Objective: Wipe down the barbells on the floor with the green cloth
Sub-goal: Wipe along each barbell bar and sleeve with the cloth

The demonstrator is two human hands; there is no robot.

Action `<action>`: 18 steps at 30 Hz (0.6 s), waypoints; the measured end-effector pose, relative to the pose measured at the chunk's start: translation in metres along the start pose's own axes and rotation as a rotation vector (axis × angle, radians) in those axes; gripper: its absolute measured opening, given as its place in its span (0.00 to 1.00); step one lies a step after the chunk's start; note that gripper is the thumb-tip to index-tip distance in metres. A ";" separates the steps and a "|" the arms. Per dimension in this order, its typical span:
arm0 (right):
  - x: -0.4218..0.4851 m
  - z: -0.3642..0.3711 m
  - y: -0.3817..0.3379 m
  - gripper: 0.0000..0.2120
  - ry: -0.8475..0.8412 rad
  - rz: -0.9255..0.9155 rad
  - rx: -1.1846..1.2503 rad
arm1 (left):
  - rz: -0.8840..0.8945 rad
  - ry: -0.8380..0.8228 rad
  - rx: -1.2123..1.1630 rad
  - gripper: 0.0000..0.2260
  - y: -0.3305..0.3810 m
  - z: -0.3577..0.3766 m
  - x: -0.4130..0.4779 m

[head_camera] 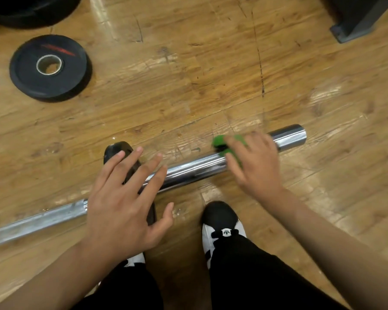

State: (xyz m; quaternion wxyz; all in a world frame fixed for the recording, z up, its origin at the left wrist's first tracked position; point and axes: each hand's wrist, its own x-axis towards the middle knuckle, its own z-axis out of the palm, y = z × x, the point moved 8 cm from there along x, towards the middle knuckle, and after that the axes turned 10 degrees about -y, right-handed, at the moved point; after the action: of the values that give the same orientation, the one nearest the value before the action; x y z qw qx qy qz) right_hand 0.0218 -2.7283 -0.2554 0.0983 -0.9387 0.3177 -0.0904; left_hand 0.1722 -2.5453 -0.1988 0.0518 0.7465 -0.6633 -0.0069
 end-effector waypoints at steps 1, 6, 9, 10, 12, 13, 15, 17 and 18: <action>0.000 -0.007 0.029 0.17 0.043 0.101 0.016 | -0.008 -0.001 -0.008 0.25 -0.002 0.000 0.002; 0.001 -0.016 0.081 0.16 0.191 0.544 0.067 | -0.029 0.000 -0.055 0.24 -0.007 -0.003 0.010; 0.009 -0.001 0.029 0.19 0.209 0.558 0.114 | -0.031 -0.002 -0.073 0.24 -0.013 -0.003 0.015; 0.011 0.005 0.007 0.18 0.188 0.435 0.121 | -0.028 -0.006 -0.082 0.24 -0.016 -0.003 0.017; 0.012 0.006 -0.017 0.16 0.115 0.128 0.104 | -0.020 -0.022 -0.097 0.24 -0.022 -0.002 0.020; 0.012 0.004 -0.012 0.16 0.075 0.016 0.084 | -0.020 -0.031 -0.102 0.24 -0.024 -0.001 0.022; 0.013 -0.004 0.024 0.16 0.050 -0.016 0.055 | -0.035 -0.038 -0.114 0.24 -0.028 -0.001 0.025; 0.012 -0.016 0.071 0.16 0.104 0.166 0.033 | -0.046 -0.028 -0.143 0.24 -0.031 -0.002 0.029; 0.011 -0.019 0.088 0.16 0.133 0.282 0.034 | -0.048 -0.023 -0.160 0.23 -0.033 -0.003 0.031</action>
State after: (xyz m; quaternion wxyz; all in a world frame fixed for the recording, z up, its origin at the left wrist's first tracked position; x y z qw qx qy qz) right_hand -0.0249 -2.8056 -0.2575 0.1044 -0.8750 0.4505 -0.1431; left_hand 0.2089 -2.5720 -0.1972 0.1037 0.7556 -0.6430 -0.0698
